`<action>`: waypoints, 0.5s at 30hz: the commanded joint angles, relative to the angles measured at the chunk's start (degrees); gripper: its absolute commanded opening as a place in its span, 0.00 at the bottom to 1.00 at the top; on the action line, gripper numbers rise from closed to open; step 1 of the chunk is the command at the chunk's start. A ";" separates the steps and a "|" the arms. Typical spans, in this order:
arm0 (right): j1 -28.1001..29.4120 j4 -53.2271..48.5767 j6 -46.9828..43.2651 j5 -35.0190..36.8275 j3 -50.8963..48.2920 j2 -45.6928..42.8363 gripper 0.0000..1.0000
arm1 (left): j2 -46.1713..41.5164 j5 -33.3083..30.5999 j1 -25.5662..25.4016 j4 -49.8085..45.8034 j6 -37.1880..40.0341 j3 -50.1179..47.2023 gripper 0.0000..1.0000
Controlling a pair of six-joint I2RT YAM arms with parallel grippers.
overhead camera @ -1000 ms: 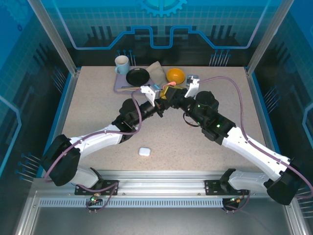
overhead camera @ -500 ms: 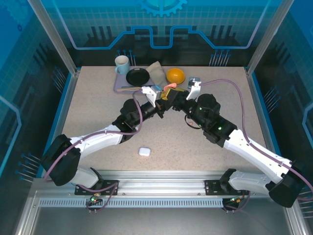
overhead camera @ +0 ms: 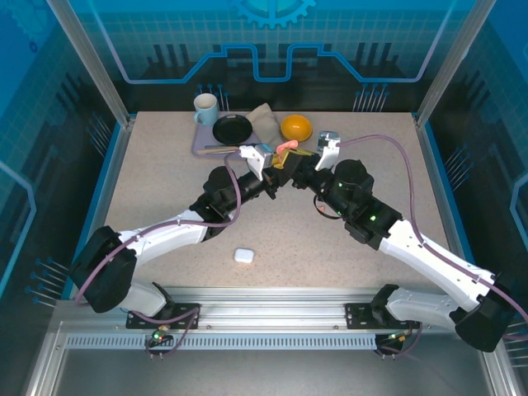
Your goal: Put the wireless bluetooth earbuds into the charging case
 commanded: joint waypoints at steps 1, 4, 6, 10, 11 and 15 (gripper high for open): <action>1.14 -3.66 -1.46 0.68 -1.51 -0.60 0.20 | -0.37 -1.20 -0.42 3.80 0.61 3.17 0.00; 1.27 -3.65 -1.51 0.08 -1.46 -0.23 0.20 | -0.23 -1.16 -0.35 3.80 0.60 3.20 0.00; 1.45 -3.72 -1.62 -0.33 -1.41 0.14 0.20 | -0.23 -1.13 -0.42 3.85 0.59 3.21 0.00; 1.57 -3.23 -1.14 0.60 -1.41 0.41 0.19 | -0.06 -0.99 -0.35 3.96 0.35 3.04 0.00; 1.58 -2.98 -1.14 0.96 -1.06 0.34 0.19 | -0.06 -0.92 -0.36 4.02 0.25 2.91 0.00; 1.16 -2.20 -0.92 2.16 0.87 0.65 0.19 | 0.24 -0.45 -0.42 3.90 0.03 2.91 0.00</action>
